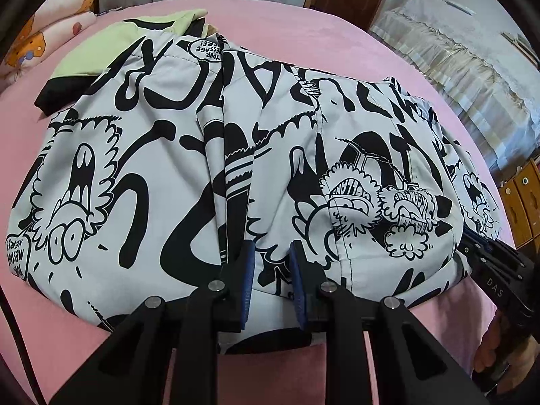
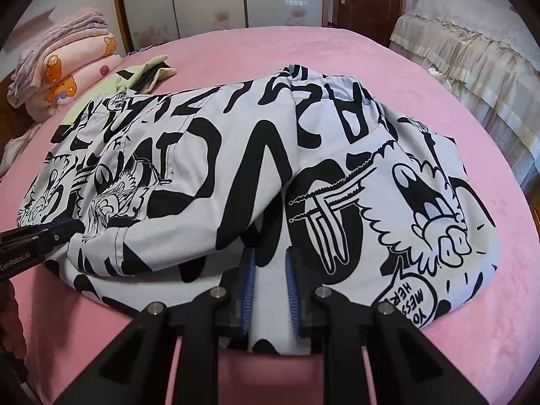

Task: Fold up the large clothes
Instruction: 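Press and smooth the folded jacket flat with both tools, then open both tools and pull them back from the flattened jacket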

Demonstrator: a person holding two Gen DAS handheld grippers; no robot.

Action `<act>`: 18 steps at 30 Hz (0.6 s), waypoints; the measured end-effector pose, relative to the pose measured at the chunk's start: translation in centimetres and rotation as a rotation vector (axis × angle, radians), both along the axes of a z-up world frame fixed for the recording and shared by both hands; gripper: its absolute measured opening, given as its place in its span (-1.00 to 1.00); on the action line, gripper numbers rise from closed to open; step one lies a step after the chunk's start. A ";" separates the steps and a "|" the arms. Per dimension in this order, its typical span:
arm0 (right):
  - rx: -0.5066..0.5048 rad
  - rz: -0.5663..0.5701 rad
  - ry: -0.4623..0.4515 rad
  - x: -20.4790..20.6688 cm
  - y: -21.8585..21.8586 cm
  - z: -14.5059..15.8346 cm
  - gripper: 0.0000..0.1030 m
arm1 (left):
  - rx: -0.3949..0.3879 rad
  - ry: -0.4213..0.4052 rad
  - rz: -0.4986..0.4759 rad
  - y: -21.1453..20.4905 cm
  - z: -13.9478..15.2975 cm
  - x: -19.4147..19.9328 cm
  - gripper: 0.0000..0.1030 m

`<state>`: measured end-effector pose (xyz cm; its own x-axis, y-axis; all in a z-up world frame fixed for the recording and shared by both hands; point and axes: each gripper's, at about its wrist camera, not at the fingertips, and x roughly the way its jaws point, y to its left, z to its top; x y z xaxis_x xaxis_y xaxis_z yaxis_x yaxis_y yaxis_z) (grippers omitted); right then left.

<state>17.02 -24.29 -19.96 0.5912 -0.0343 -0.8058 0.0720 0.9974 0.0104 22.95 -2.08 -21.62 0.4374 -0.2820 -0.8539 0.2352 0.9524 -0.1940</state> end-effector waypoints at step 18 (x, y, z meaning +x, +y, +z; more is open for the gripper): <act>0.098 -0.053 0.066 -1.6 1.1 1.6 -0.62 | 0.014 0.102 0.050 1.0 2.8 -2.6 -0.05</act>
